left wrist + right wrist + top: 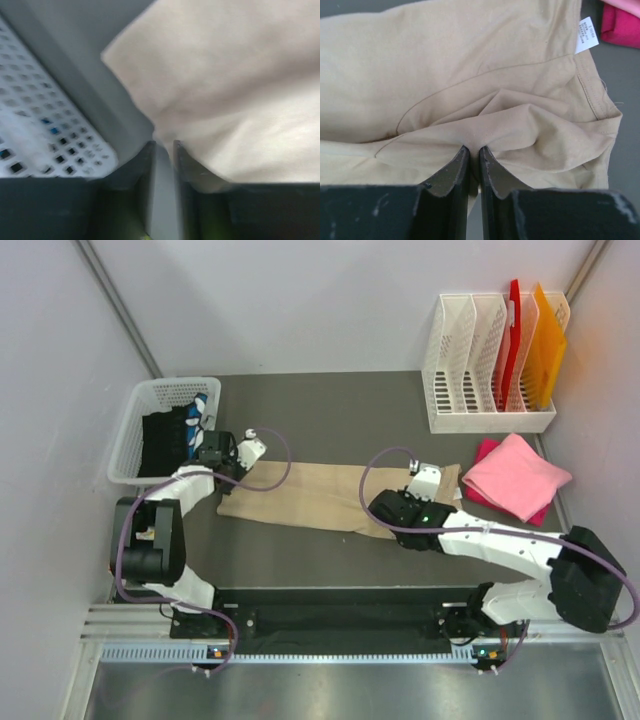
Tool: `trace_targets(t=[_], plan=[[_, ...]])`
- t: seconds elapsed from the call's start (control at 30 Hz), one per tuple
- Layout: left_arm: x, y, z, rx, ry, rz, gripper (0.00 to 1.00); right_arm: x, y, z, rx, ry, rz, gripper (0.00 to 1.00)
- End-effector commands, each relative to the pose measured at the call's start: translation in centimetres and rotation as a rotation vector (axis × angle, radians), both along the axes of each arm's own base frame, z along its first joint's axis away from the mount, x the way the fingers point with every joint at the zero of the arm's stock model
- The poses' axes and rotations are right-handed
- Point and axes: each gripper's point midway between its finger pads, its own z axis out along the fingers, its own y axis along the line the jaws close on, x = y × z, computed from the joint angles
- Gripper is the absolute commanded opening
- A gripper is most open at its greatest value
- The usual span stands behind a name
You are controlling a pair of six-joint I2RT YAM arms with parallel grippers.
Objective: Fold and stack the t-shirts
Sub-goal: Fold the tshirt
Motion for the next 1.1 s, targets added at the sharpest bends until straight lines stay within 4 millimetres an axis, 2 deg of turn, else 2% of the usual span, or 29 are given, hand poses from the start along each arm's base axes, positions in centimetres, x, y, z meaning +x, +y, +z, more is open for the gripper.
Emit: trace_targets(t=[0.0, 0.03, 0.1, 0.13, 0.17, 0.23, 0.3, 0.33, 0.37, 0.4, 0.43, 0.5, 0.53, 0.57, 0.63, 0.67, 0.77, 0.8, 0.83, 0.9, 0.93, 0.97, 1.0, 1.03, 1.07], plan=[[3.5, 1.1, 3.3, 0.036, -0.162, 0.07, 0.61, 2.4, 2.4, 1.2, 0.028, 0.001, 0.049, 0.12], [3.7, 1.3, 4.1, 0.045, -0.191, 0.081, 0.8, 2.6, 2.5, 1.1, 0.029, 0.003, 0.05, 0.13], [3.2, 1.3, 4.4, 0.04, -0.199, 0.082, 0.85, 3.4, 2.7, 0.9, 0.031, 0.018, 0.056, 0.13], [3.0, 1.1, 5.4, 0.028, -0.228, 0.084, 0.88, 3.6, 2.8, 0.8, 0.032, 0.019, 0.057, 0.13], [2.4, 1.0, 5.2, 0.023, -0.221, 0.079, 0.93, 4.1, 2.3, 0.5, 0.02, 0.031, 0.046, 0.13], [1.5, 0.2, 6.2, 0.001, -0.244, 0.058, 0.94, 4.9, 2.5, 0.7, 0.036, 0.03, 0.047, 0.14], [-0.3, -1.5, 5.4, -0.017, -0.211, 0.005, 0.96, 5.9, 2.2, 0.5, 0.037, 0.04, 0.041, 0.14], [-0.9, -2.1, 6.0, -0.026, -0.228, -0.014, 0.96, 6.1, 2.1, 0.5, 0.039, 0.043, 0.039, 0.14], [-1.6, -2.9, 5.7, -0.035, -0.222, -0.041, 0.96, 6.5, 1.8, 0.1, 0.027, 0.055, 0.035, 0.14], [-2.9, -4.2, 4.5, -0.034, -0.195, -0.086, 0.96, 7.0, 1.8, 0.3, 0.028, 0.054, 0.033, 0.15], [-3.3, -4.7, 4.7, -0.04, -0.209, -0.106, 0.96, 7.3, 1.7, 0.4, 0.023, 0.055, 0.03, 0.22], [-4.3, -5.9, 3.5, -0.057, -0.19, -0.147, 0.96, 8.3, 1.3, 0.3, 0.012, 0.069, 0.019, 0.39], [-4.5, -6.0, 3.2, -0.058, -0.184, -0.148, 0.96, 8.6, 1.2, 0.2, 0.012, 0.072, 0.018, 0.46], [-4.7, -6.7, 2.8, -0.09, -0.168, -0.173, 0.96, 9.1, 0.8, 0.1, 0.002, 0.081, 0.01, 0.48], [-4.8, -6.8, 1.7, -0.09, -0.137, -0.175, 0.95, 10.0, 0.6, 0.6, 0.006, 0.076, 0.0, 0.54], [-4.8, -6.8, 1.2, -0.085, -0.128, -0.176, 0.95, 10.4, -0.1, 0.6, -0.005, 0.084, -0.014, 0.55], [-3.4, -6.1, 0.1, -0.032, -0.126, -0.144, 0.95, 11.4, 0.0, 2.1, -0.006, 0.067, -0.017, 0.56], [-3.0, -5.8, -1.0, -0.018, -0.097, -0.125, 0.94, 11.3, 0.0, 2.1, -0.008, 0.074, -0.015, 0.55], [-2.1, -5.8, -0.8, -0.008, -0.109, -0.115, 0.94, 11.0, 0.3, 2.5, 0.003, 0.067, -0.003, 0.55], [-1.4, -5.6, -1.7, 0.012, -0.091, -0.106, 0.93, 9.8, 0.3, 1.8, 0.006, 0.073, 0.01, 0.55], [-0.5, -5.8, -1.1, 0.011, -0.103, -0.102, 0.93, 9.2, 0.6, 2.5, 0.03, 0.05, 0.02, 0.55], [-0.3, -6.0, -1.2, 0.008, -0.091, -0.103, 0.93, 8.1, 0.1, 1.5, 0.023, 0.068, 0.02, 0.56], [0.0, -6.4, -0.9, -0.007, -0.088, -0.111, 0.93, 7.5, -0.1, 1.5, 0.033, 0.061, 0.022, 0.56], [0.0, -6.6, -0.5, -0.016, -0.072, -0.118, 0.92, 6.8, 0.2, 2.5, 0.076, 0.03, 0.036, 0.56], [0.1, -7.0, 0.0, -0.032, -0.073, -0.128, 0.92, 5.6, -0.3, 1.3, 0.072, 0.048, 0.045, 0.56]])
